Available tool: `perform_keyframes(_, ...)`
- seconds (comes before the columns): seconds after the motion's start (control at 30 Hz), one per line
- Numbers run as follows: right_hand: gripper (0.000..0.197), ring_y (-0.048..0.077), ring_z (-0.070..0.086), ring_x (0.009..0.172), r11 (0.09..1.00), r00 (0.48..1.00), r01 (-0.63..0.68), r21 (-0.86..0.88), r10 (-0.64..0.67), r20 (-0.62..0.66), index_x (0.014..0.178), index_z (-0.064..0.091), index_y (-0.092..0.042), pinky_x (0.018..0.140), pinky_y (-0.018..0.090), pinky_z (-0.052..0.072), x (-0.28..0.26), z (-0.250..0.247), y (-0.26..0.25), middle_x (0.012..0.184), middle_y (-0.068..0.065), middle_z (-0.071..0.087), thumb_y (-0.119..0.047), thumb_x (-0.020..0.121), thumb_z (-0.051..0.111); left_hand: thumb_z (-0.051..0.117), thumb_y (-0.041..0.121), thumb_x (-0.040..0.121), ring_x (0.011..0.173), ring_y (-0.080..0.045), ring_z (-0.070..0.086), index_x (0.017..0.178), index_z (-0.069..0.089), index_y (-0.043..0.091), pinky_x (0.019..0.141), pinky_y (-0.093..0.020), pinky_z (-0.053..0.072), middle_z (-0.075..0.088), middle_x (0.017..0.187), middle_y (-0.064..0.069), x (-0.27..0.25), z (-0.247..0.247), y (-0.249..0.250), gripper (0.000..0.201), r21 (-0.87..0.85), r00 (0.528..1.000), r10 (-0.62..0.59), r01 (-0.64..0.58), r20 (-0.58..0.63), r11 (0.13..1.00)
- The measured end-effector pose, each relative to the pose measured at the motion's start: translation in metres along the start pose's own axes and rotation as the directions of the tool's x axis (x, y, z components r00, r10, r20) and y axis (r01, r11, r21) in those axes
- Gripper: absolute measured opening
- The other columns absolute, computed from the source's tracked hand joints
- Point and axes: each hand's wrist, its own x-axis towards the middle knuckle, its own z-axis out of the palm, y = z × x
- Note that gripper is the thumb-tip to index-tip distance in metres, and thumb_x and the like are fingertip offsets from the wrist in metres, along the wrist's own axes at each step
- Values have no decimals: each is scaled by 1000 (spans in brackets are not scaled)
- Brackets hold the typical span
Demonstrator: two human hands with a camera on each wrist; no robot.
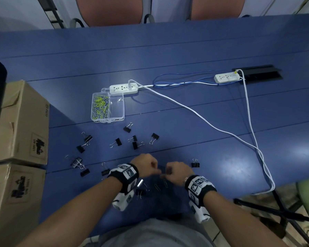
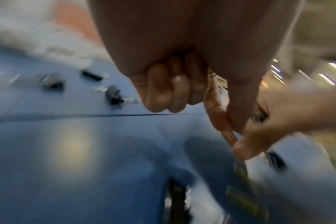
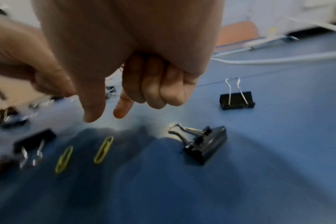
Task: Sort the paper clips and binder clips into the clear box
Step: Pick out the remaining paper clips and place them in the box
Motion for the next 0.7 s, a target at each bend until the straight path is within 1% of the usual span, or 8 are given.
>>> perform_keyframes(0.07,38,24,60,86,987,997,74,-146,-71,29,90,55,-28,66,31,41,-5,2,1,93,-2,65,-58,70,67,72,45,69,71,-13,57,76,66,30,66,-28,48,67,77,9,-6,7,3,18,232,990,82,-106,111,967)
perform_keyframes(0.13,39,27,62,91,964,990,134,-229,-123,64,99,53,-27,68,33,45,-9,4,2,99,2,67,-52,73,68,71,41,72,79,-18,60,92,68,31,69,-31,50,70,89,6,-10,14,4,23,348,972,162,-214,173,913)
perform_keyframes(0.23,34,29,61,94,942,984,171,-289,-151,90,105,52,-23,72,36,46,-11,7,5,102,6,67,-43,80,64,66,36,78,86,-23,64,101,67,30,71,-34,50,70,93,3,-13,22,7,24,464,943,234,-321,235,825)
perform_keyframes(0.3,27,31,61,95,932,983,181,-313,-165,77,107,55,-22,72,36,46,-11,8,5,102,8,67,-37,85,59,63,30,80,88,-27,64,104,67,30,71,-35,49,71,96,-2,-15,26,8,25,526,932,251,-356,263,772)
perform_keyframes(0.37,23,32,62,94,919,981,192,-343,-180,68,108,59,-21,73,38,49,-12,9,4,102,10,68,-31,89,53,60,24,81,88,-32,64,109,67,26,71,-35,47,70,97,-7,-16,27,11,29,578,921,255,-384,295,720)
perform_keyframes(0.47,21,32,63,95,913,982,189,-360,-180,60,106,62,-21,75,38,51,-14,12,2,103,9,68,-25,89,50,56,20,83,83,-35,64,104,69,17,69,-36,47,70,94,-11,-18,27,14,25,638,909,247,-412,335,651)
perform_keyframes(0.6,20,30,63,95,940,987,158,-304,-149,51,100,63,-22,74,37,50,-13,18,-3,102,5,69,-22,86,49,54,15,85,80,-35,65,96,67,8,67,-38,49,69,92,-14,-21,31,21,18,666,922,178,-373,344,646)
perform_keyframes(0.7,19,31,62,96,936,989,145,-321,-132,60,101,60,-18,74,36,49,-12,21,-7,103,7,68,-24,87,49,55,16,86,81,-35,65,92,65,7,65,-37,48,69,95,-14,-20,36,27,14,680,927,152,-357,344,640)
